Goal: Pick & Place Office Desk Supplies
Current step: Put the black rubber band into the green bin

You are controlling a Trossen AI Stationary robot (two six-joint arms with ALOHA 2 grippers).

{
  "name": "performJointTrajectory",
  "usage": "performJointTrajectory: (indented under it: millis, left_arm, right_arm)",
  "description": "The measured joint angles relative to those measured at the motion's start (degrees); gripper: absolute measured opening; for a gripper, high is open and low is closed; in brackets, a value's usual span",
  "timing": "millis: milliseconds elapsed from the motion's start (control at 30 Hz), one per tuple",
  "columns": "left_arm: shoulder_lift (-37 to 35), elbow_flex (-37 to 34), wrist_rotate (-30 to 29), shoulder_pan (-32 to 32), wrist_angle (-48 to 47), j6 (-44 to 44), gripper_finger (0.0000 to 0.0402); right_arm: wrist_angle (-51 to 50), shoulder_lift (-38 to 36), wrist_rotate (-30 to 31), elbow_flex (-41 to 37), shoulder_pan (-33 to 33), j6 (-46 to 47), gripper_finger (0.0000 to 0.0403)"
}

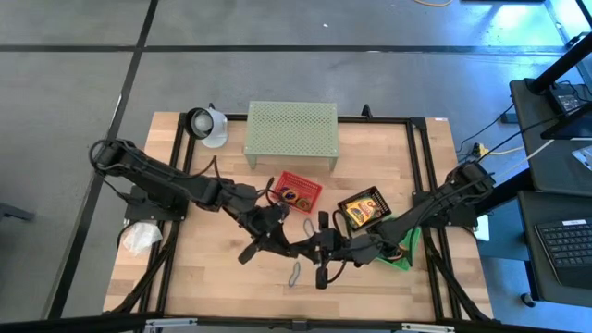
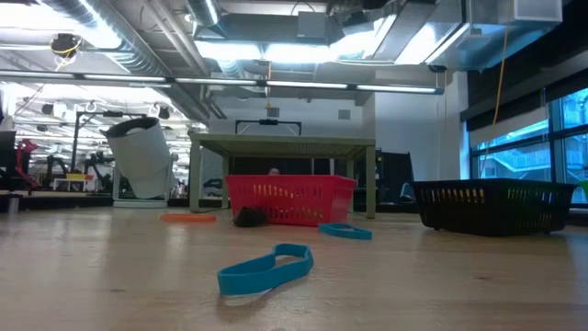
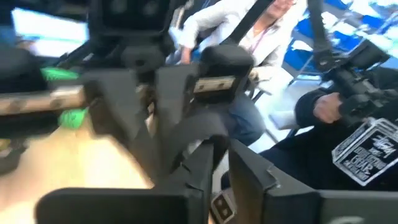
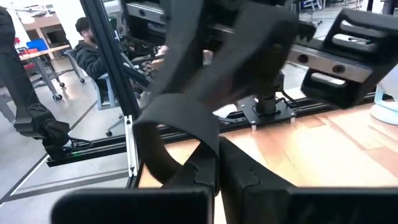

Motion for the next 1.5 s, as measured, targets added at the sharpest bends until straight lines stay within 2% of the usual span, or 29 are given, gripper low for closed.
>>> performJointTrajectory:
  millis: [167,267,367,467,567,667,867,1033,1200,1367,1500]
  left_arm:
    - [-3.7,0.0,-5.2,1.1,-6.6,1.7,0.0082]
    - [-6.3,0.0,-8.8,1.6,-13.6,3.8,0.0094]
    - [-7.7,0.0,-10.6,1.9,-21.3,4.2,0.0097]
    - [-7.6,0.0,-10.6,1.1,-26.1,4.2,0.0096]
    - [-5.7,0.0,-10.4,-0.6,-27.0,5.3,0.0091]
    - [-3.0,0.0,-10.1,-2.8,-25.9,7.3,0.0087]
    - [4.3,0.0,-5.2,-7.8,-23.3,15.7,0.0082]
    - [10.2,0.0,-2.8,-9.7,-16.3,17.8,0.0086]
    - [13.3,0.0,-4.3,-9.6,-12.6,17.4,0.0088]
    - [14.8,0.2,-4.8,-9.3,-11.9,16.9,0.0083]
    - [14.9,0.3,-7.4,-9.4,-12.4,18.5,0.0078]
  right_arm:
    - [-1.6,-1.3,0.0,0.0,-0.2,0.0,0.0003]
    - [-7.8,-3.4,0.4,0.0,0.0,1.8,0.0002]
    - [-21.5,-7.6,3.8,0.0,1.0,9.0,0.0001]
    - [-38.3,-12.9,6.0,0.0,2.1,20.2,0.0001]
    - [-54.7,-17.6,6.2,0.0,2.9,31.6,0.0001]
    - [-70.4,-20.7,2.4,0.0,3.6,43.9,0.0001]
    - [-92.3,-20.3,-12.7,0.0,7.2,64.8,0.0]
    - [-98.8,-17.1,-21.9,0.1,10.6,74.2,0.0]
    - [-103.4,-14.4,-29.7,0.0,12.9,78.9,0.0]
    - [-104.2,-13.8,-33.1,0.0,13.9,80.1,0.0]
    - [-104.1,-13.8,-34.5,-0.3,13.9,80.0,0.0]
